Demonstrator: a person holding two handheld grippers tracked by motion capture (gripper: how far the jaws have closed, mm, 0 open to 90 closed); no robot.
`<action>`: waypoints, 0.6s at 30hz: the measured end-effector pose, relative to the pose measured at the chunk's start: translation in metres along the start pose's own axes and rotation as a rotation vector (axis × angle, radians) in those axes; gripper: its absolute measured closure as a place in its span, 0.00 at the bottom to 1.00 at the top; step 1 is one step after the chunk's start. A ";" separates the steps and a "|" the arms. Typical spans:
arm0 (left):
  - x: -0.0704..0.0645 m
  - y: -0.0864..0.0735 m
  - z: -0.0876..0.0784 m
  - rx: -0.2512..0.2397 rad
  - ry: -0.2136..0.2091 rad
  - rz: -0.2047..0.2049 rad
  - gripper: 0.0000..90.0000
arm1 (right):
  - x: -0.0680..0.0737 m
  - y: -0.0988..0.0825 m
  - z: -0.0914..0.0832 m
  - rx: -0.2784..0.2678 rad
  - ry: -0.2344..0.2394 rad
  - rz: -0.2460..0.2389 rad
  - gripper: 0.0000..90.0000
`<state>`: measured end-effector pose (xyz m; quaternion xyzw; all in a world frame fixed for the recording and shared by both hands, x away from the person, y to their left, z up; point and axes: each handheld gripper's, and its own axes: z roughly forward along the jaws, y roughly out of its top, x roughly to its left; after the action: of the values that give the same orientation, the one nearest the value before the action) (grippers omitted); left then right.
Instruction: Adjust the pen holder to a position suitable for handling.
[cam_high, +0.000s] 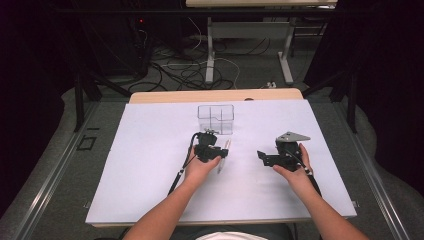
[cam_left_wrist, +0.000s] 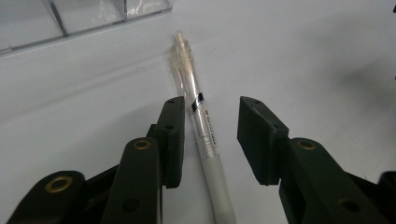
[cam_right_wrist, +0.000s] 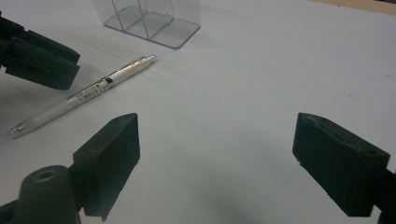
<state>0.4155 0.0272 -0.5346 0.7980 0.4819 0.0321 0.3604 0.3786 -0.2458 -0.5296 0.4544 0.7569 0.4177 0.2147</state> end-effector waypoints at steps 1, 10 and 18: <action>-0.001 -0.001 0.001 0.011 0.000 -0.002 0.71 | 0.000 0.000 0.000 0.001 0.000 0.002 0.16; -0.003 -0.006 0.004 0.063 -0.009 0.014 0.78 | -0.001 0.000 0.000 0.002 -0.001 0.006 0.16; -0.003 -0.008 0.007 0.115 0.012 0.006 0.79 | -0.001 -0.001 0.000 0.003 0.003 0.010 0.16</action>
<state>0.4108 0.0233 -0.5432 0.8187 0.4825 0.0102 0.3111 0.3789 -0.2465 -0.5302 0.4577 0.7557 0.4182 0.2109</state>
